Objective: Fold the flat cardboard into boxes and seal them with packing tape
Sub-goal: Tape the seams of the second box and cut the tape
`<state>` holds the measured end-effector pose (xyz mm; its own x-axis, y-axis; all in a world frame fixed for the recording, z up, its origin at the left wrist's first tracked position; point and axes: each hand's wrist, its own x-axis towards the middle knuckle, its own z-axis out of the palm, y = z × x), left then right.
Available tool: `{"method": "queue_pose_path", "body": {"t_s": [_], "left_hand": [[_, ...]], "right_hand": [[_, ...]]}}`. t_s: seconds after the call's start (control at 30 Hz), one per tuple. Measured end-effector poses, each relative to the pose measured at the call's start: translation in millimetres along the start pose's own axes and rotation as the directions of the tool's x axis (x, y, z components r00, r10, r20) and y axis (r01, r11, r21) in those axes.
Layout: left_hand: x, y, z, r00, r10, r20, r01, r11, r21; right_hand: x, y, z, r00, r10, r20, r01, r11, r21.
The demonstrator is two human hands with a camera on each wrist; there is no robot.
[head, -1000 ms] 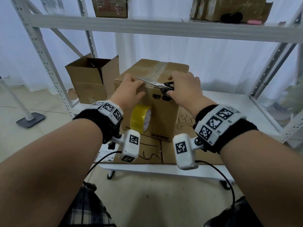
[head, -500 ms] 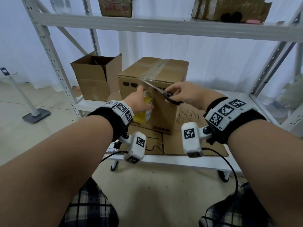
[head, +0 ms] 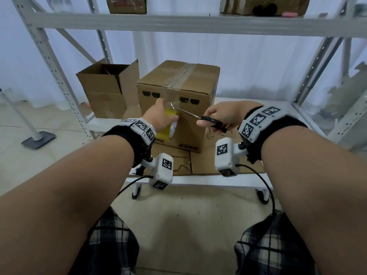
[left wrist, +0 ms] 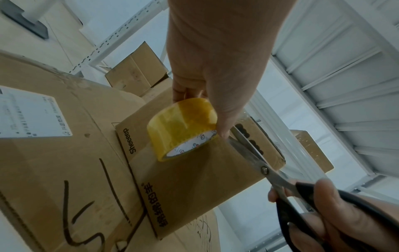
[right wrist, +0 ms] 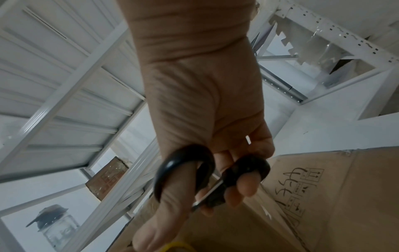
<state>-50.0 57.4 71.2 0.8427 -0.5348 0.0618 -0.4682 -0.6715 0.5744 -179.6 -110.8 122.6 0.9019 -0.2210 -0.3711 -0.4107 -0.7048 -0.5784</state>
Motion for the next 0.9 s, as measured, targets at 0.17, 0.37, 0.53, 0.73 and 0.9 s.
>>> {"method": "queue_pose_path", "body": {"t_s": [0.17,0.37,0.53,0.73,0.9], "left_hand": [[2,-3,5,1.0,0.001,0.012,0.0,1.0,-0.023],[3,-2,6,1.0,0.022,-0.002,-0.022,0.999,-0.025],[-1,-5,1,0.997,0.071,-0.043,-0.073,0.996,-0.049],[2,-11,2,0.997,0.082,0.012,-0.082,0.997,-0.011],[3,-13,4,0.996,0.079,0.048,-0.079,0.997,-0.012]], "right_hand": [[-6,-8,-5,0.995,-0.026,-0.097,0.011,0.989,-0.148],[-5,-34,-13,0.995,-0.054,-0.087,0.017,0.926,-0.378],[-4,-23,-18,0.996,-0.009,-0.092,-0.026,0.926,-0.377],[12,2,-14,0.998,-0.024,-0.057,0.017,0.991,-0.13],[19,19,-13,1.0,-0.018,-0.02,0.018,0.999,0.027]]}}
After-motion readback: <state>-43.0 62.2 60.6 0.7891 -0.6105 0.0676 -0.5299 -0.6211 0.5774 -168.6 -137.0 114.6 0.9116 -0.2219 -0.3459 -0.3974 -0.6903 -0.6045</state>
